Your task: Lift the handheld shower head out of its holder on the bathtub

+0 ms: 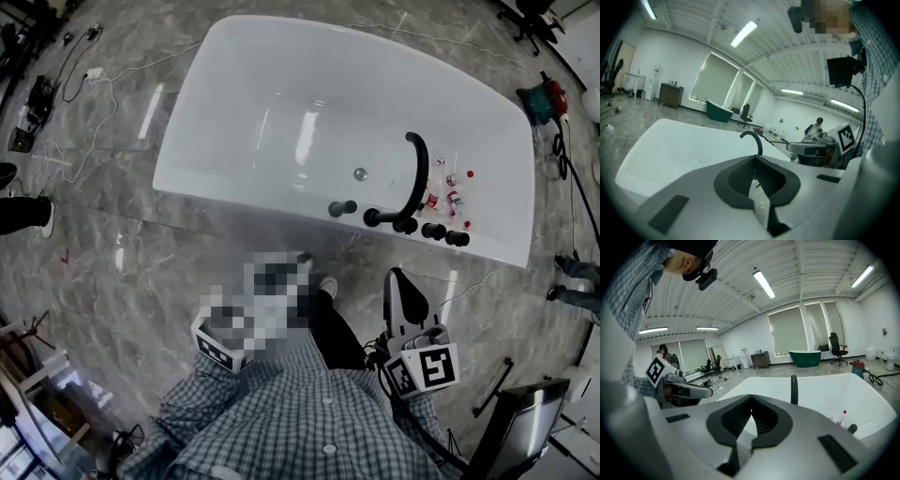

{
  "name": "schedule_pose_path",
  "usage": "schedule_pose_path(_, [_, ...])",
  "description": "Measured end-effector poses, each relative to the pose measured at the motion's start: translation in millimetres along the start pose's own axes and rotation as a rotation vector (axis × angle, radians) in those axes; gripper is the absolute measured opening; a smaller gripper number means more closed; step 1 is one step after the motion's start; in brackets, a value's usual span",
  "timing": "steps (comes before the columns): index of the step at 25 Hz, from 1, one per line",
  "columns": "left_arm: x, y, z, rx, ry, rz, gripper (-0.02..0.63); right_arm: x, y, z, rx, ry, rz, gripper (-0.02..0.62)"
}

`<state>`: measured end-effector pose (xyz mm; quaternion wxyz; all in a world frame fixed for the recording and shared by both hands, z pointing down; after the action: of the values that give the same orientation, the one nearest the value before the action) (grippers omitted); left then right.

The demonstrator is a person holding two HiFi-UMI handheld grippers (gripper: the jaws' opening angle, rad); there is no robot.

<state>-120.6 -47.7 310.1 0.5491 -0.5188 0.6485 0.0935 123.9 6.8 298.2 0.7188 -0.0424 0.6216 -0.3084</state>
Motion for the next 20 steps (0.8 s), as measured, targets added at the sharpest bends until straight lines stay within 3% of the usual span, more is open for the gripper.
schedule_pose_path(4, [-6, -20, -17, -0.001, -0.096, 0.01, 0.009, -17, -18, 0, 0.022, 0.004, -0.052, 0.015])
schedule_pose_path(9, [-34, -49, -44, -0.042, 0.018, 0.024, 0.009, -39, -38, 11, 0.01, -0.008, -0.1, 0.015])
schedule_pose_path(12, [-43, -67, -56, -0.043, 0.025, 0.022, 0.009, -42, -54, 20, 0.007, 0.002, -0.095, 0.015])
schedule_pose_path(20, [-53, -107, -75, -0.063, -0.105, -0.008, 0.009, -52, -79, 35, 0.03, -0.02, -0.116, 0.015])
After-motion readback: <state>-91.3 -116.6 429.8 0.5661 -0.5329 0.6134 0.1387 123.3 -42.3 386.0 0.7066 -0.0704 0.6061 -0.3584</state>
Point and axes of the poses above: the fingertips, and each gripper's own axes: y backward along the fingers, z to its right, x out of its top, the point moved 10 cm from there along y, backward along the fingers, and after that the axes turned 4 degrees about -z, right-handed, at the moved point
